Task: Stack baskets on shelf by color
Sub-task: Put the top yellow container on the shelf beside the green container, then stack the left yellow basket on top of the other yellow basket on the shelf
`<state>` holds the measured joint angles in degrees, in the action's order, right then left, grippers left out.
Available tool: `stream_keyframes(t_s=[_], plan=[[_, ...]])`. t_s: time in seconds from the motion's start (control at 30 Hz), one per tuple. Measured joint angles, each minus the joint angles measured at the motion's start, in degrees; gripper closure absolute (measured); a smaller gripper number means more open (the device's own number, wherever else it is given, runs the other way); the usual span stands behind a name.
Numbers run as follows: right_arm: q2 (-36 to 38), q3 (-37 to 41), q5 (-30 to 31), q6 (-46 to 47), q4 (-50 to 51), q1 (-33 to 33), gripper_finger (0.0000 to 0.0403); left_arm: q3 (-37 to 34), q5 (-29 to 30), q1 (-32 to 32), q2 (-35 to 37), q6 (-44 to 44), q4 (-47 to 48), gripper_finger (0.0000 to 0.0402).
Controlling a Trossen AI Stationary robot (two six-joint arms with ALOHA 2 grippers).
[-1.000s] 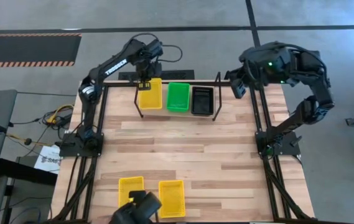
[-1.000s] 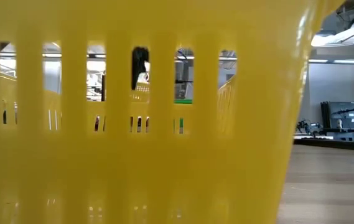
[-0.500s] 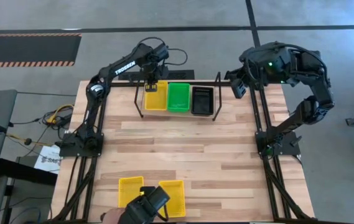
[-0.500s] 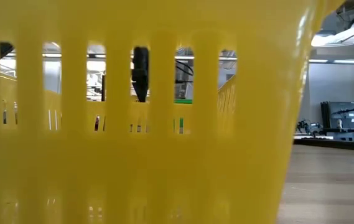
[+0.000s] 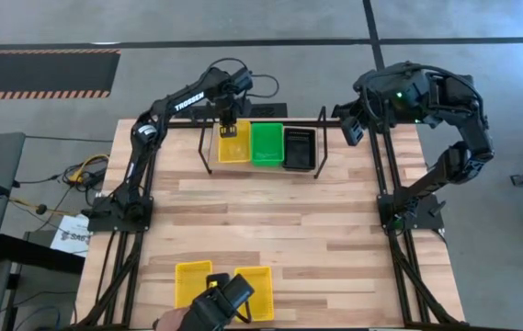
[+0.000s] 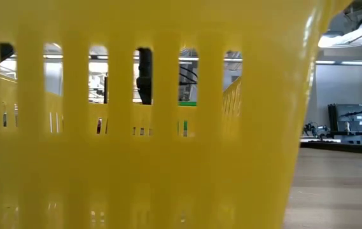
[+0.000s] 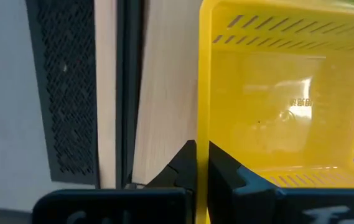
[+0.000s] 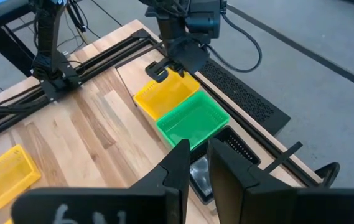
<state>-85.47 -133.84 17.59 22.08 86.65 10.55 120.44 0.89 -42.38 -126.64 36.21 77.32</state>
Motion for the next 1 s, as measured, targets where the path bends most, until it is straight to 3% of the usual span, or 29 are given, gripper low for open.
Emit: stream_keyframes(t_s=[0.2, 0.67, 1.0], plan=[[0.0, 0.0, -1.0, 0.0, 0.1, 0.0, 0.0326, 0.0, 1.3, -0.1, 0.0, -2.2, 0.1, 0.0389], [0.0, 0.0, -1.2, -0.1, 1.7, 0.0, 0.0326, 0.0, 3.0, 0.2, 0.0, -6.9, 3.3, 0.03], [0.0, 0.0, -1.2, -0.2, 3.1, 0.0, 0.0326, 5.9, 4.9, 0.9, 0.2, -6.4, 2.1, 0.031]])
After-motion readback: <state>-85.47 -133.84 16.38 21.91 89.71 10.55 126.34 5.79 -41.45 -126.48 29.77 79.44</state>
